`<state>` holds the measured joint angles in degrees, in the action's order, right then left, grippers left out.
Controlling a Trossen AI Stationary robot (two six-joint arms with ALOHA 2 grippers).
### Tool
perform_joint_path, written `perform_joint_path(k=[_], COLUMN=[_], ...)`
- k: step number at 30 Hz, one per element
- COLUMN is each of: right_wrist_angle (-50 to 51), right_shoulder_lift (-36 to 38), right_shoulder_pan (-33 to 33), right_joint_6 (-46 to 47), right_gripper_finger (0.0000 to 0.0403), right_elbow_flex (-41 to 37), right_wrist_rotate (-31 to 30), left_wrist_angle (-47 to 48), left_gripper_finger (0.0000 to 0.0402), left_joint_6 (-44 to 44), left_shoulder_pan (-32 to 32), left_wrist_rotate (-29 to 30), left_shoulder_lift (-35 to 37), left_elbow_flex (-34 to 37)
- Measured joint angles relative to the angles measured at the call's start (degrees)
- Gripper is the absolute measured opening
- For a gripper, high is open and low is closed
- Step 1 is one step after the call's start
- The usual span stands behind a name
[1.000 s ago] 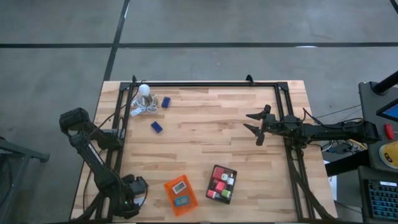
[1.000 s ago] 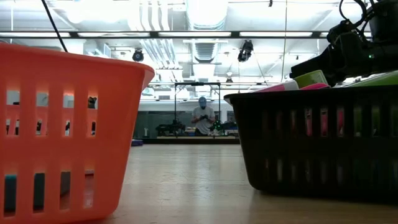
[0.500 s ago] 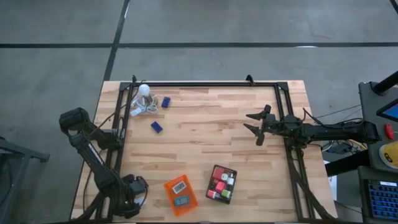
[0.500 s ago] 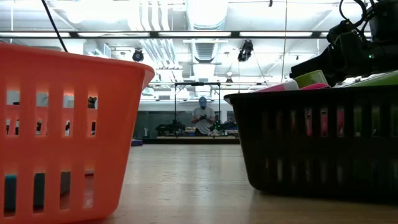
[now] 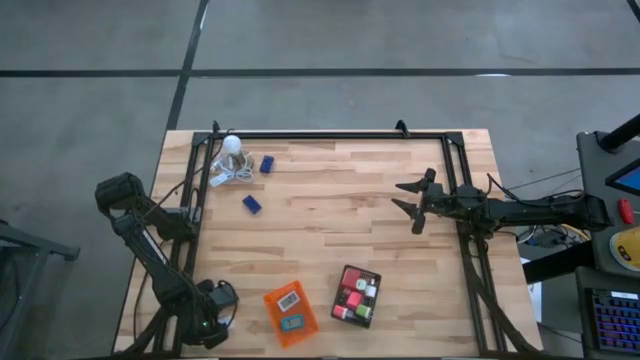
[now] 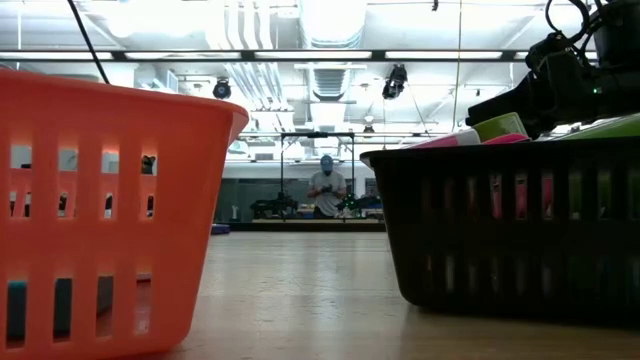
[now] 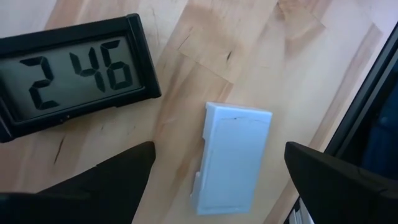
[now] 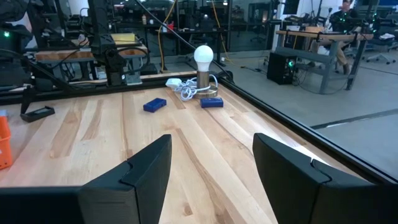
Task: Pick & Place Office items
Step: Put the white timer into the orange bin
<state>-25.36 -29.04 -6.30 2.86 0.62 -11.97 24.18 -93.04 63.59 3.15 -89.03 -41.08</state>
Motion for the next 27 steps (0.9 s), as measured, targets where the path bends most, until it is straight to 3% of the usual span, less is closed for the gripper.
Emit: perform_joint_path(k=[8, 16, 27], right_wrist_angle=[0.00, 0.00, 0.00], right_shoulder_lift=[0.01, 0.00, 0.00], right_shoulder_pan=[0.01, 0.02, 0.00], right_joint_6=[-0.03, -0.03, 0.00], right_gripper_finger=[0.0219, 0.0219, 0.0219], right_elbow_flex=[0.00, 0.00, 0.00], right_wrist_rotate=[0.00, -0.01, -0.01], left_wrist_angle=[0.62, 8.51, 9.51], left_gripper_finger=[0.0376, 0.0376, 0.0376], left_joint_6=[0.30, 1.14, 3.90], left_shoulder_pan=[0.02, 0.09, 0.00], left_wrist_rotate=[-0.49, -1.85, 0.16], left_shoulder_lift=[0.50, 0.46, -2.17], left_elbow_flex=[0.01, -2.76, -6.12])
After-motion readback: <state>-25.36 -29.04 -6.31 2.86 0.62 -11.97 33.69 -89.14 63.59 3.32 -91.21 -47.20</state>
